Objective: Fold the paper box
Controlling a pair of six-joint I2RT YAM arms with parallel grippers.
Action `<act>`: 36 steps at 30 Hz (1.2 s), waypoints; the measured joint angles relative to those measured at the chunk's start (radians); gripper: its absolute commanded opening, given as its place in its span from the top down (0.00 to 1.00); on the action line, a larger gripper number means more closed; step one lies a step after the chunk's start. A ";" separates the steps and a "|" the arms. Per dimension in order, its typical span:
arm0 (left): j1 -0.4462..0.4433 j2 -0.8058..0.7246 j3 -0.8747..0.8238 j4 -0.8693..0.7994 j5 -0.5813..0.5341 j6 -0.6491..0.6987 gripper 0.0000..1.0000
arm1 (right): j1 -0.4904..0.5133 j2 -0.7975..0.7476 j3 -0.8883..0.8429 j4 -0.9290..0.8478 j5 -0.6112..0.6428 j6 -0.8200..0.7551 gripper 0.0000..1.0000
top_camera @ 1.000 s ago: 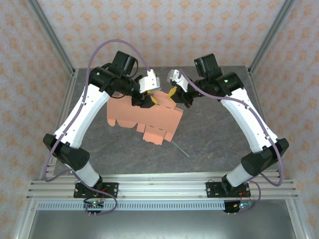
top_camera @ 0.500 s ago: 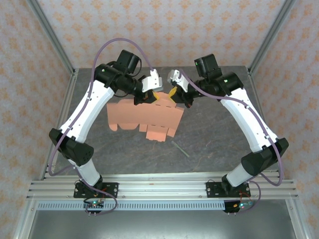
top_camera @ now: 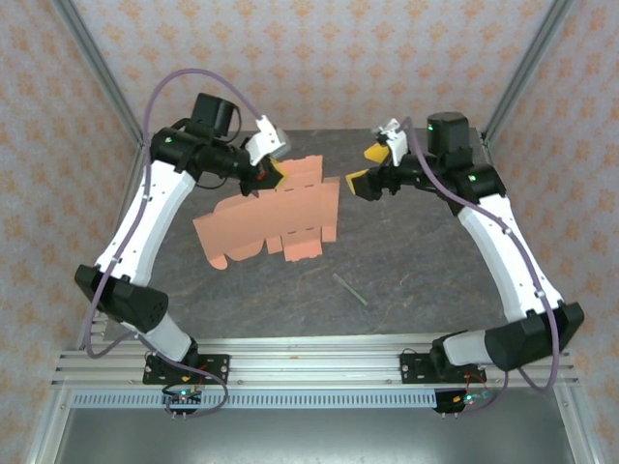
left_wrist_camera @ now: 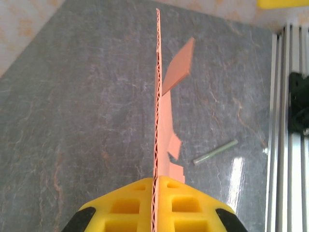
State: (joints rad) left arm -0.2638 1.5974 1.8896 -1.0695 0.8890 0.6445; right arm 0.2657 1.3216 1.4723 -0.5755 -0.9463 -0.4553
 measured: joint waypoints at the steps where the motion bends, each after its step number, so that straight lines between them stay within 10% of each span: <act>1: 0.018 -0.020 -0.013 0.020 0.014 -0.023 1.00 | -0.007 -0.024 -0.034 0.042 -0.010 0.024 0.12; 13: 0.055 -0.120 -0.051 0.171 0.166 -0.197 1.00 | -0.009 0.023 -0.322 0.510 -0.149 0.259 0.24; 24: 0.055 -0.111 -0.053 0.232 0.188 -0.282 1.00 | 0.009 0.030 -0.428 0.815 -0.217 0.419 0.78; 36: 0.064 -0.070 -0.053 0.267 0.198 -0.307 1.00 | 0.013 0.030 -0.433 0.852 -0.225 0.438 0.96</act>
State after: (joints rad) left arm -0.1993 1.5276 1.8370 -0.8024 1.0870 0.3370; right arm 0.2787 1.3514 1.0393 0.2768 -1.1713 -0.0174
